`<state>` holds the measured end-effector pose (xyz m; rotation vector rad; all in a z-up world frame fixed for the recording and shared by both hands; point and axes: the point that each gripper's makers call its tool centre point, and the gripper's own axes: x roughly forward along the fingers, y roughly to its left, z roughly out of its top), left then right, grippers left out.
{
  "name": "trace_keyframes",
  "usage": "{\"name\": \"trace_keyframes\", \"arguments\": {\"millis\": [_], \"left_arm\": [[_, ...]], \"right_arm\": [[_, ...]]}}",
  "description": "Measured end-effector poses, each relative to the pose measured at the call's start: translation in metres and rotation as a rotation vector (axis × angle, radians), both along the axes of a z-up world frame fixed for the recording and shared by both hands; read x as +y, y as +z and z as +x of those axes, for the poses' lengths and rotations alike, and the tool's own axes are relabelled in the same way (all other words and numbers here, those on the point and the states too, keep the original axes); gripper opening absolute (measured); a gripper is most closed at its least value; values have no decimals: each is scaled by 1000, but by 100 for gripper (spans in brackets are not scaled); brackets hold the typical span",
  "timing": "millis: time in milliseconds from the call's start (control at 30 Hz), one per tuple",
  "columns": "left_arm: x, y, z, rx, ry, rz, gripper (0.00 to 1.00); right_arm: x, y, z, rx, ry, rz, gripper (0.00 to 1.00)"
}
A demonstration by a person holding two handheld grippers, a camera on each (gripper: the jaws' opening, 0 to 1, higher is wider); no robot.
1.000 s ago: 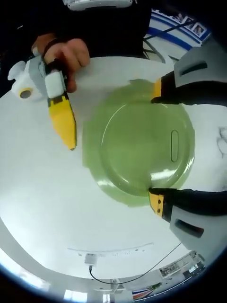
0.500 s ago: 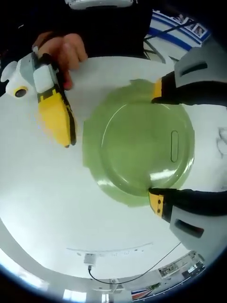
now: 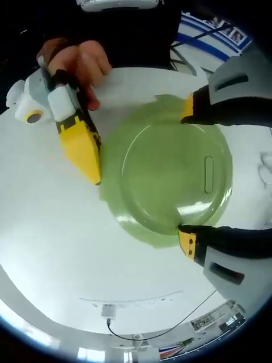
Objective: Open container latches remove lid place lid upside down on tabletop take tomato from container place on tabletop
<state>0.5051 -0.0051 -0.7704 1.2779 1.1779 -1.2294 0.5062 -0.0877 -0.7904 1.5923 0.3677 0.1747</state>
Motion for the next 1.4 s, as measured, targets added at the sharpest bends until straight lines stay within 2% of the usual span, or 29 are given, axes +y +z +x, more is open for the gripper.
{"name": "trace_keyframes", "arguments": {"millis": [67, 167, 267, 400, 433, 467, 733, 1033, 1067, 1133, 1200, 1400], "left_arm": [[0, 0, 0, 0, -2, 0, 64], [0, 0, 0, 1, -5, 3, 64], [0, 0, 0, 1, -11, 2, 64], [1, -1, -1, 1, -12, 1, 64], [1, -1, -1, 1, -12, 1, 64], [1, -1, -1, 1, -11, 0, 64], [1, -1, -1, 4, -2, -23, 64], [1, -2, -1, -1, 0, 19, 64], [2, -2, -1, -2, 1, 22, 64], [2, -2, -1, -3, 2, 24, 64], [2, -1, -1, -2, 2, 18, 64], [2, -1, -1, -1, 15, -23, 64]], "right_arm": [[-1, -2, 1, 10, -6, 30, 10], [-1, 0, 2, -1, -5, 19, 10], [0, -1, 2, 22, -12, 49, 11], [1, 0, 1, 14, -50, -9, 11], [6, 4, -1, 5, -30, -6, 13], [3, 2, 2, -9, -54, -58, 13], [4, 3, 2, -18, -45, -87, 10], [2, 5, 9, -39, -35, -122, 6], [1, 5, 9, -43, -28, -153, 6], [1, 6, 9, -52, -18, -164, 6], [-1, 6, 8, -66, -20, -197, 5], [-3, 10, 2, -80, -18, -225, 4]]}}
